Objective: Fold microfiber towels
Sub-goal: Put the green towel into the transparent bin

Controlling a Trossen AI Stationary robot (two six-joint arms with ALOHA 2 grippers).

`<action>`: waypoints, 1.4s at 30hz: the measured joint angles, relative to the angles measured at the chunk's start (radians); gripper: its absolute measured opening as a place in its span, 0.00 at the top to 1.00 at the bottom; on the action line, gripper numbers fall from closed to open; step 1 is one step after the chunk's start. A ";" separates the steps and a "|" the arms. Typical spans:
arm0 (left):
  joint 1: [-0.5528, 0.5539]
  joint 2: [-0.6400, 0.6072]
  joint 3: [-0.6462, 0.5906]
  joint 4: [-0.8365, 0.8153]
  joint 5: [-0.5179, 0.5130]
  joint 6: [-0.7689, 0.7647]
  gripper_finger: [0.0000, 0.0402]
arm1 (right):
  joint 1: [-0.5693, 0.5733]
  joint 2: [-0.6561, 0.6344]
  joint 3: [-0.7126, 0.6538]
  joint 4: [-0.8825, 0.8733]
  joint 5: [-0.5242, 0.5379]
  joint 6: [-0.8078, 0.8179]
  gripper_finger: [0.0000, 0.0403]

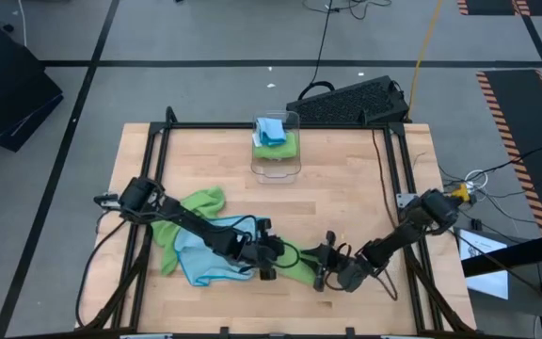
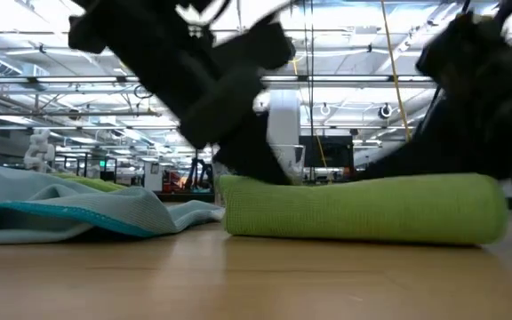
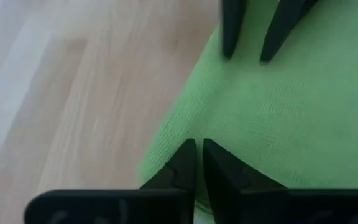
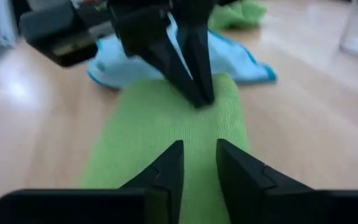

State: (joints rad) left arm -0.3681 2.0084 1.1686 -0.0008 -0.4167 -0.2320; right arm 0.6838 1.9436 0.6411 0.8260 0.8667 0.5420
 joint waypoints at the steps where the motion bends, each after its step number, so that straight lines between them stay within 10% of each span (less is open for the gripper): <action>1: 0.005 0.002 -0.002 -0.015 0.000 -0.007 0.93 | -0.005 0.021 0.000 0.000 -0.002 0.023 0.80; 29: -0.085 -0.100 0.000 0.045 -0.022 0.047 0.90 | 0.011 -0.153 0.000 -0.050 -0.022 -0.122 0.84; 42: -0.207 -0.064 0.147 -0.140 -0.150 0.113 0.46 | -0.010 -0.221 0.000 -0.221 -0.109 -0.096 0.84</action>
State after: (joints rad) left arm -0.5752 1.9446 1.3157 -0.1406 -0.5669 -0.1194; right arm 0.6738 1.7223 0.6415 0.6048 0.7582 0.4457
